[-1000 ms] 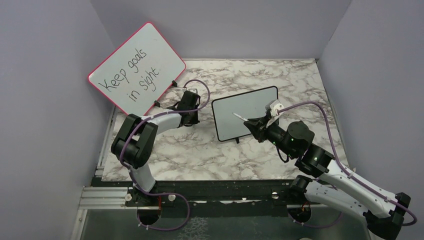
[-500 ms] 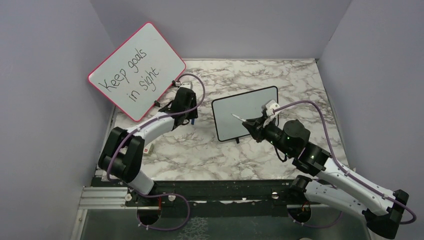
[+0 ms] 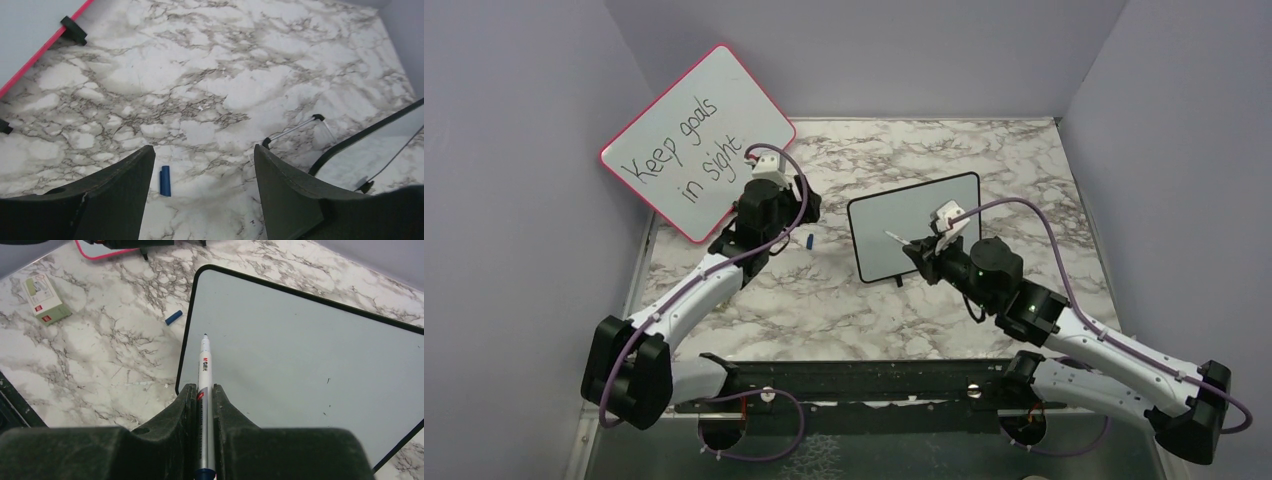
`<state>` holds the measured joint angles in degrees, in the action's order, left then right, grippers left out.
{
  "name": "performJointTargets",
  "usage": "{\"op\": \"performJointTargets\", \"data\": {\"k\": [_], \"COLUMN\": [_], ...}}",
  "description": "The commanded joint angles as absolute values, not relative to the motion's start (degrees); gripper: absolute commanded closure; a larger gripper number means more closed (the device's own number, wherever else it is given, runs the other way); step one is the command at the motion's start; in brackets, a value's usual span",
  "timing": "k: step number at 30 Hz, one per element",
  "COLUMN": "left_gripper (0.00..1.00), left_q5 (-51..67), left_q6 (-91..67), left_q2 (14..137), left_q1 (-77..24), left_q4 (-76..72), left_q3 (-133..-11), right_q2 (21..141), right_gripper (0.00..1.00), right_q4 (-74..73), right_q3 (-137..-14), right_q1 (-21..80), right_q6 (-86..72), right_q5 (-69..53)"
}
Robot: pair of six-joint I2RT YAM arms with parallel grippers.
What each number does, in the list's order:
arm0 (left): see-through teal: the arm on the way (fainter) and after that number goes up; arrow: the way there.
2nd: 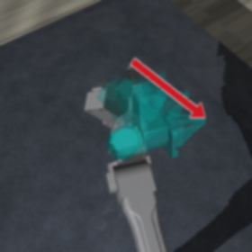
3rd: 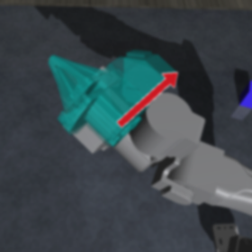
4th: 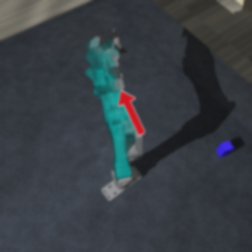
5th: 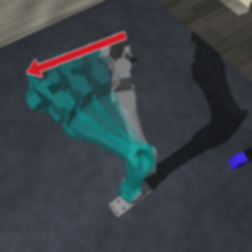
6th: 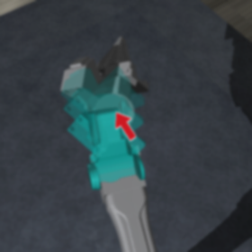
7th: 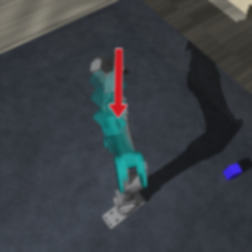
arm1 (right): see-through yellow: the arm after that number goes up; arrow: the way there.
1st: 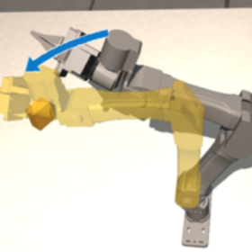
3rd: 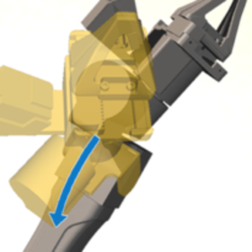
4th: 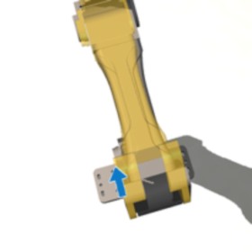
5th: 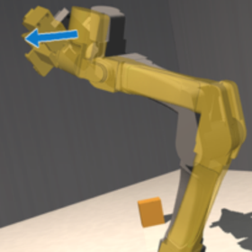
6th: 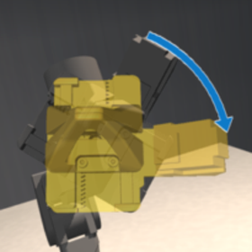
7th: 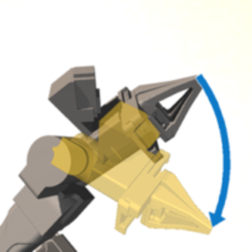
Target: Write a sentence on the whiteboard
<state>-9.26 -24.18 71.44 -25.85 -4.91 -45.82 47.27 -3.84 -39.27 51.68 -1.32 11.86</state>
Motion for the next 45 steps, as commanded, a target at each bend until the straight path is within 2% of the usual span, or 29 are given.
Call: {"op": "performJointTargets", "data": {"k": [1, 6, 9, 18, 26, 30, 41, 42, 45], "left_gripper": [0.27, 0.27, 0.28, 0.36, 0.46, 0.54, 0.97, 1.0, 1.0], "left_q5": [4.67, 17.11, 22.49, 38.04, 43.42, 45.7, 50.86, 51.21, 51.28], "left_q6": [-26.53, -26.69, -26.03, -25.93, -25.91, -26.46, -27.33, -27.0, -26.34], "left_q2": [67.71, 67.94, 69.15, 78.39, 86.21, 89.66, 92.58, 92.06, 90.08], "left_q1": [-22.2, -19.58, -19.51, -19.96, -21.01, -21.09, -21.18, -21.18, -20.95], "left_q4": [-17.63, -26.96, -30.12, -37.55, -41.13, -42.34, -46.14, -46.14, -46.14], "left_q3": [-42.05, -39.94, -39.87, -42.24, -46.44, -48.2, -47.84, -47.29, -44.99], "right_q2": [48.58, 53.23, 54.82, 54.49, 54.58, 54.67, 53.84, 53.8, 53.55], "right_gripper": [0.99, 0.99, 0.99, 0.99, 0.99, 0.99, 0.99, 0.99, 0.99], "right_q4": [0.31, 6.0, 8.07, 11.63, 13.25, 13.49, 13.44, 13.38, 13.07], "right_q3": [-41.46, -41.7, -41.7, -39.92, -38.12, -37.95, -37.31, -37.23, -36.97], "right_q1": [54.73, 61.85, 63.98, 64.42, 64.42, 64.42, 64.42, 64.42, 64.42], "right_q6": [2.07, 6.29, 7.89, 9.54, 9.59, 9.75, 10.11, 10.09, 10.22], "right_q5": [18.7, 30.83, 33.81, 33.56, 33.66, 33.53, 32.49, 32.19, 31.55]}}
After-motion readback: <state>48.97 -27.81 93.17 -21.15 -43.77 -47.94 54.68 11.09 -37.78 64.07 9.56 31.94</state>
